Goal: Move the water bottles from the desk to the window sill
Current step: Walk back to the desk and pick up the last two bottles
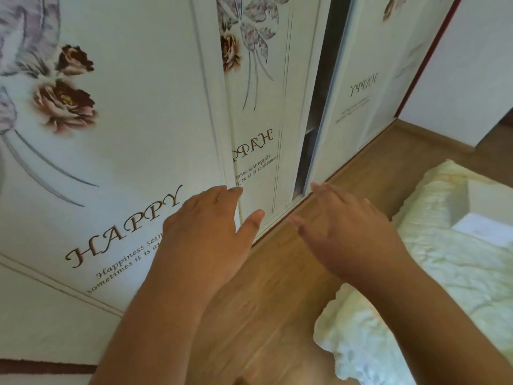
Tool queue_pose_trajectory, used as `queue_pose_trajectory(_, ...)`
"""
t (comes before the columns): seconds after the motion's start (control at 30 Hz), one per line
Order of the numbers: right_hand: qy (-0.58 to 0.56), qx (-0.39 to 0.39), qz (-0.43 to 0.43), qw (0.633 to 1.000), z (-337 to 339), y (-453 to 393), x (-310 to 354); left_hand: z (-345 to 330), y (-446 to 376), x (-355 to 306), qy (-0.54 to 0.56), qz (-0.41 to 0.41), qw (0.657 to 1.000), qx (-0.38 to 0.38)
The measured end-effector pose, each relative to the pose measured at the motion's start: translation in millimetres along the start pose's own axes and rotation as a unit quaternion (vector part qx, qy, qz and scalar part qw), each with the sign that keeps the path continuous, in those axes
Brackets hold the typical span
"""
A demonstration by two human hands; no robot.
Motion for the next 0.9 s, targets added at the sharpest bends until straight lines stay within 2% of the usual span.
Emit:
queue_pose_trajectory(0.2,-0.002,-0.024,-0.041,0.999,-1,-28,-4,-11,-44,4,0.004,-0.049,0.999,0.023)
queue_pose_trajectory(0.47,-0.008,-0.036,-0.067,0.997,3,-95,-24,-15,-120,-11,-0.024,-0.068,0.997,0.027)
queue_pose_trajectory(0.9,-0.04,-0.081,-0.085,0.992,66,-233,-92,15,-274,-98,-0.045,-0.108,0.993,0.006)
Point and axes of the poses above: each hand's wrist, its own y-axis away from the middle knuckle, its own z-axis out of the back of the hand, x = y × z, the point moved 3 cm from there along -y, towards the middle knuckle, and after that the axes turned 14 degrees about -y, right-handed, at the moved point
